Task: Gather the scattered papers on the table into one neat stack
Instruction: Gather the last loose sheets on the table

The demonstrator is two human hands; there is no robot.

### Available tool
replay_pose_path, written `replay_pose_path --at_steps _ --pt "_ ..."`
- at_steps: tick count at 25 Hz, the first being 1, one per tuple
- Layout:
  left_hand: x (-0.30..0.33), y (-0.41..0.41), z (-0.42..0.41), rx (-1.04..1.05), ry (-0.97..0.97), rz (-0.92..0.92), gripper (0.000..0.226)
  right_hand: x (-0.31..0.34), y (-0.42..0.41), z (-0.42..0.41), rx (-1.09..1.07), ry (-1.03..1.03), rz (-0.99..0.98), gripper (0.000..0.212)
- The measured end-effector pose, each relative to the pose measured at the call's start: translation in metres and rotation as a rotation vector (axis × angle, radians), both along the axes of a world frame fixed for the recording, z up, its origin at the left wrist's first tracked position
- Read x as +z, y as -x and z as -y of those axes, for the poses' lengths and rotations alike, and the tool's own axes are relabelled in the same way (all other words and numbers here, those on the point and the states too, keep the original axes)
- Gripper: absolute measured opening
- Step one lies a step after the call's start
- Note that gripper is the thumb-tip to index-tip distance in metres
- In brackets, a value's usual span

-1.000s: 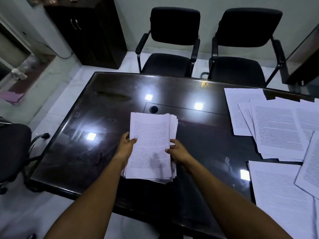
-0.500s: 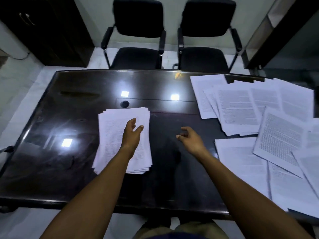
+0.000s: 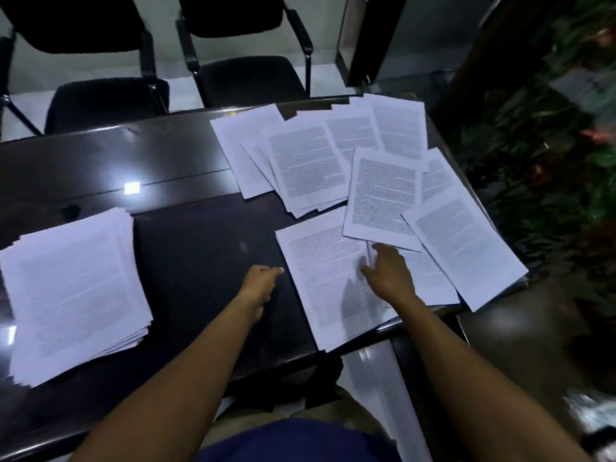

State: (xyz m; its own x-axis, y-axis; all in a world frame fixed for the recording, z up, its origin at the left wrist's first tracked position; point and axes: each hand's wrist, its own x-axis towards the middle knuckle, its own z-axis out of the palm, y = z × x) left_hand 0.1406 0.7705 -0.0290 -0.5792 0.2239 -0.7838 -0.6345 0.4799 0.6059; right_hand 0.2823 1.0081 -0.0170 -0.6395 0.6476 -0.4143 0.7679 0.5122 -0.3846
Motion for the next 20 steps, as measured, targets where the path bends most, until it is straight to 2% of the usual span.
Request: replay_pose_path --at_steps 1,3,5,9,11,15,18,20 --pt "-0.001 -0.010 -0.011 0.033 0.008 -0.009 0.011 -0.009 -0.017 -0.012 0.028 -0.036 0.063 0.070" --pt "-0.004 -0.024 -0.030 0.107 0.026 -0.018 0.024 -0.022 -0.040 -0.027 0.105 -0.041 0.176 0.080" --pt "-0.002 -0.034 -0.045 0.148 0.021 -0.015 0.017 -0.031 -0.053 -0.031 0.192 -0.019 0.204 0.085" --pt "-0.009 -0.056 -0.071 0.180 0.016 -0.001 0.055 -0.032 -0.060 -0.029 0.351 -0.030 0.131 0.081" --pt "-0.017 -0.065 -0.080 0.219 0.017 0.000 0.050 -0.031 -0.062 -0.023 0.428 -0.028 0.107 0.077" --pt "-0.018 -0.082 -0.096 0.262 -0.023 0.024 0.016 -0.033 -0.059 -0.015 0.547 0.074 0.024 0.064" --pt "-0.019 -0.092 -0.103 0.250 -0.046 -0.016 0.017 -0.038 -0.064 -0.032 0.451 0.015 -0.074 0.064" --pt "-0.020 -0.094 -0.105 0.271 -0.089 0.011 0.017 -0.043 -0.072 -0.048 0.437 -0.039 0.016 0.073"
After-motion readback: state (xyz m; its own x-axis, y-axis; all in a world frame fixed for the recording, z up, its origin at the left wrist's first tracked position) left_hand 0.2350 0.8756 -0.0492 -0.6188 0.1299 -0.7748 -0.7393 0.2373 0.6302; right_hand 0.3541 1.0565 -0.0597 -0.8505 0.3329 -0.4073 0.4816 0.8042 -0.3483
